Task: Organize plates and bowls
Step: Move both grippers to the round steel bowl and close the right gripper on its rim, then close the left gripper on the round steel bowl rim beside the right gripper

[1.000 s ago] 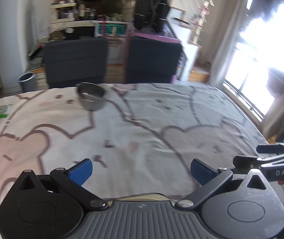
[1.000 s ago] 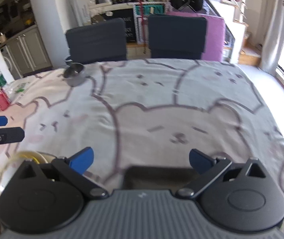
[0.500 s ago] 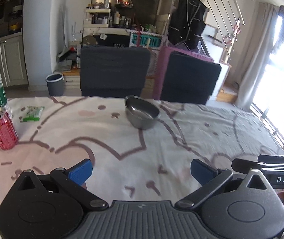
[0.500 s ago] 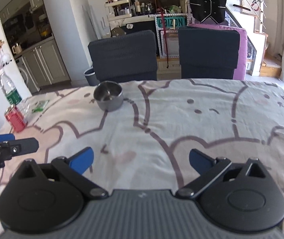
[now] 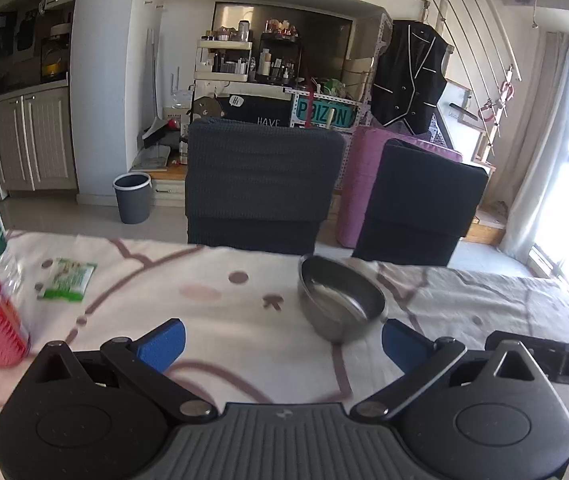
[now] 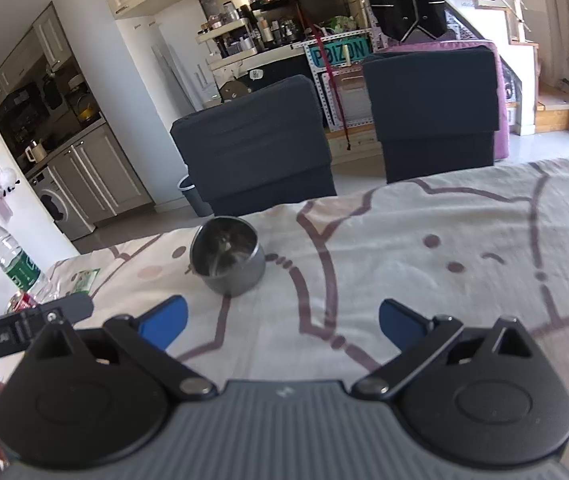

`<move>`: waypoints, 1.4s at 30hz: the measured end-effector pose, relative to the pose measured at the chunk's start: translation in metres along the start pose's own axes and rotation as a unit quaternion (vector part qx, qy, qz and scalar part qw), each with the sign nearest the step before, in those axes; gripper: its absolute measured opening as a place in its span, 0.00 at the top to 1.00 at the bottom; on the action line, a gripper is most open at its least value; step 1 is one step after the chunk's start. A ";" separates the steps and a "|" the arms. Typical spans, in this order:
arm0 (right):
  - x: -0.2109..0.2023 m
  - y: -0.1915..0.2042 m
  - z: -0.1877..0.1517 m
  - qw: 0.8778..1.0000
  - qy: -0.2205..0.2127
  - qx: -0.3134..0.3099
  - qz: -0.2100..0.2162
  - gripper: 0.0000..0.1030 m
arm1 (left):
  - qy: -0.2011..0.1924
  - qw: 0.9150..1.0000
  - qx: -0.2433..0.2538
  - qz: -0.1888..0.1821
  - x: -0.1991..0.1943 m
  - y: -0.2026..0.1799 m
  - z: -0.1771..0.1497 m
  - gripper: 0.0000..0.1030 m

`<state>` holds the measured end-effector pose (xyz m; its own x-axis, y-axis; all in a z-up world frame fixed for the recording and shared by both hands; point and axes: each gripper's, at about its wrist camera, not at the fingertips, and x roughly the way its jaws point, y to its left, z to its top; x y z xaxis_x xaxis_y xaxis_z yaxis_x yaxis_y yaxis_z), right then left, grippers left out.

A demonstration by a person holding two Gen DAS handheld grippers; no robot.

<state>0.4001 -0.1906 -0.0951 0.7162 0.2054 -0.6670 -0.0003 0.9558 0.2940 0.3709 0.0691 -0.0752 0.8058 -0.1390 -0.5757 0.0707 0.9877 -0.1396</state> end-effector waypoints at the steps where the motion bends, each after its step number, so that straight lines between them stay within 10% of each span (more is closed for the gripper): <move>1: 0.006 0.001 0.004 1.000 -0.001 -0.001 0.000 0.00 | -0.003 1.000 0.001 0.001 0.007 0.001 0.005 0.00; 12: 0.077 0.010 0.022 0.997 0.041 0.063 -0.023 0.07 | -0.019 0.999 -0.027 -0.018 0.062 0.012 0.008 0.00; 31: 0.143 0.046 0.023 0.994 0.081 0.065 -0.046 0.78 | -0.012 0.996 -0.077 -0.042 0.094 0.039 0.001 0.14; 35: 0.142 0.045 0.028 0.994 0.090 0.039 -0.044 0.95 | -0.002 0.996 -0.073 -0.044 0.096 0.038 -0.002 0.21; 42: 0.137 0.054 0.026 0.994 0.108 -0.013 -0.030 0.96 | 0.051 0.996 -0.054 -0.043 0.101 0.032 -0.005 0.55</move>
<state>0.5157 -0.1161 -0.1527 0.5496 0.1862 -0.8144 0.0171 0.9721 0.2338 0.4516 0.0864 -0.1422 0.7352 -0.2350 -0.6358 0.0688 0.9590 -0.2749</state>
